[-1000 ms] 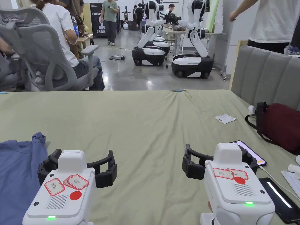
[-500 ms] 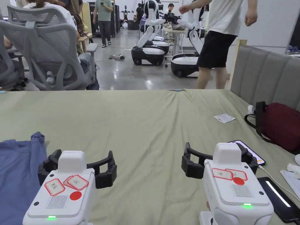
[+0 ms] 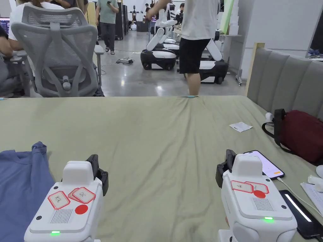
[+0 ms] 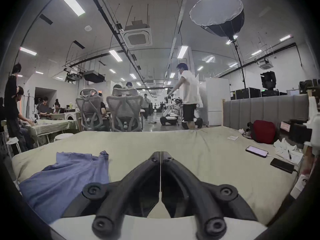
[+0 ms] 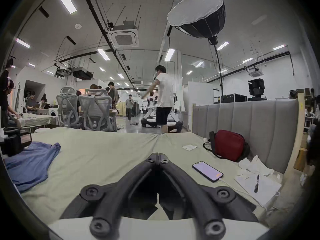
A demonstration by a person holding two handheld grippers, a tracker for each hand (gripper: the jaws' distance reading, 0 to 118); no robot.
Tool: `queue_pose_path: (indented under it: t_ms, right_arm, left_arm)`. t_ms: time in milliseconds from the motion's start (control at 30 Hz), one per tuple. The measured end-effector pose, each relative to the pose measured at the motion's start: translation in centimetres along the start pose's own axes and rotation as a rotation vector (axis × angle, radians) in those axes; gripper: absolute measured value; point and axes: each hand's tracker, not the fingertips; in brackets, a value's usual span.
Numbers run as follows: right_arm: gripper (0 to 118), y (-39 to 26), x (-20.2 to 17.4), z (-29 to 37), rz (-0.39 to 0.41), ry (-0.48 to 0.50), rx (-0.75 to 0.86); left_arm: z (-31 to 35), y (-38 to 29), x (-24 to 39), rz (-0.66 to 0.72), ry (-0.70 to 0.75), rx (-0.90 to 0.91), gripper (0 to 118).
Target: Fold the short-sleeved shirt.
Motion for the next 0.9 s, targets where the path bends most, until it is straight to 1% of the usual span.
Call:
queue_pose_path:
  t_ms: [133, 200, 267, 367, 533, 667, 733, 767, 900]
  right_arm:
    - [0, 0.1, -0.3, 0.1, 0.014, 0.029, -0.004]
    - [0, 0.3, -1.3, -0.1, 0.016, 0.052, -0.005]
    - [0, 0.6, -3.2, -0.5, 0.026, 0.094, -0.003]
    - [0, 1.2, -7.6, -1.0, 0.021, 0.218, 0.016]
    - [0, 2.3, -17.3, -0.9, 0.035, 0.471, 0.044]
    - [0, 2.3, -23.6, 0.5, 0.043, 0.635, 0.053]
    - [0, 2.0, -26.1, 1.4, 0.054, 0.686, 0.058]
    - [0, 1.9, -26.7, 1.6, 0.059, 0.686, 0.058]
    - [0, 1.6, -28.0, 1.6, 0.063, 0.707, 0.035]
  left_arm:
    - [0.0, 0.2, -0.2, -0.012, 0.006, 0.005, 0]
    - [0.1, 0.4, -0.9, -0.008, 0.026, 0.010, 0]
    - [0.6, 0.7, -2.5, 0.007, 0.061, 0.013, 0]
    - [2.1, 0.9, -5.9, -0.017, 0.167, 0.019, 0]
    - [7.0, 0.5, -13.6, -0.010, 0.389, 0.004, 0]
    - [10.6, 0.1, -18.2, -0.013, 0.523, -0.033, 0]
    - [12.1, -0.1, -19.8, 0.000, 0.557, -0.035, 0]
    - [12.6, -0.1, -20.2, 0.004, 0.566, -0.035, 0]
    - [13.3, -0.4, -21.3, 0.000, 0.579, -0.048, 0]
